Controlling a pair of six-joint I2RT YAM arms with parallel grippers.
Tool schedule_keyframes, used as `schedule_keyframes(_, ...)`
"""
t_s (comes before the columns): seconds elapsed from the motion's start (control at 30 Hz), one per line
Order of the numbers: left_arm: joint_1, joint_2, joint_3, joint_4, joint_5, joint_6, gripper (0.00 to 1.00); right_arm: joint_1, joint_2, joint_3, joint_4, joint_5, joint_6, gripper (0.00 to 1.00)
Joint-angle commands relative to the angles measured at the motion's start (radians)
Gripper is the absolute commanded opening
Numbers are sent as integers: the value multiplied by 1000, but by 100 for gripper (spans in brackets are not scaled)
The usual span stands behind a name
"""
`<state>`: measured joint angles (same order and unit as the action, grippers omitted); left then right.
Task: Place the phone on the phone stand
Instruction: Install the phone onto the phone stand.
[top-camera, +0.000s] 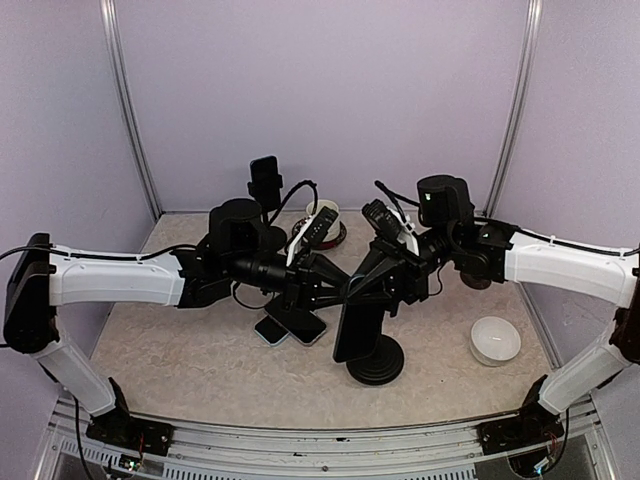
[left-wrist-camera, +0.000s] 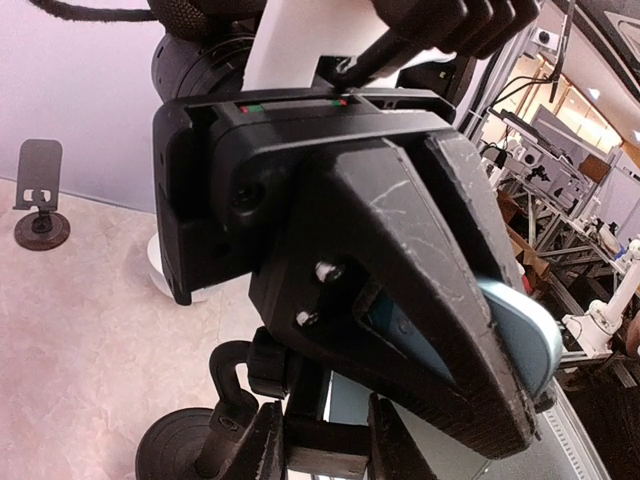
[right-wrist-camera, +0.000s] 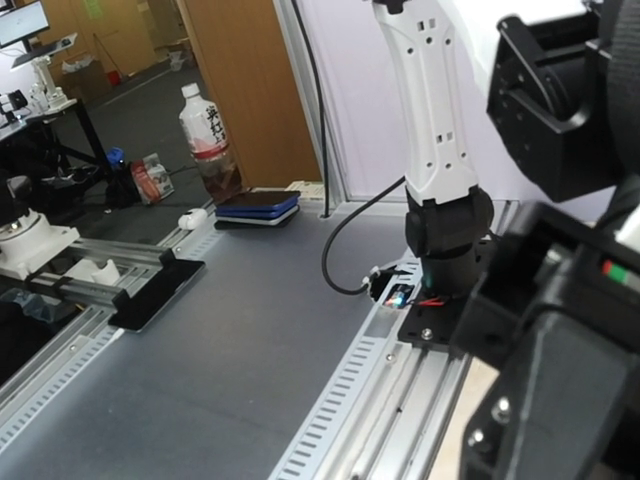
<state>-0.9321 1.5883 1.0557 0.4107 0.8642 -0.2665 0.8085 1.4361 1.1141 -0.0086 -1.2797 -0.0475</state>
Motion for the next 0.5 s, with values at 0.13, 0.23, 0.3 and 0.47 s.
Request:
schedule_keyframes(0.13, -14, -75, 44, 27, 10, 52, 0, -30, -95, -30, -9, 19, -7, 0)
schedule_keyframes(0.23, -15, -81, 47, 15, -2, 56, 0, -40, -105, -37, -39, 24, -19, 0)
schedule_keyframes(0.3, -16, -82, 52, -6, -8, 64, 0, -50, -118, -46, -48, 33, -21, 0)
schedule_keyframes(0.47, -20, -83, 60, -35, -33, 72, 0, -74, -132, -60, -77, 50, -26, 0)
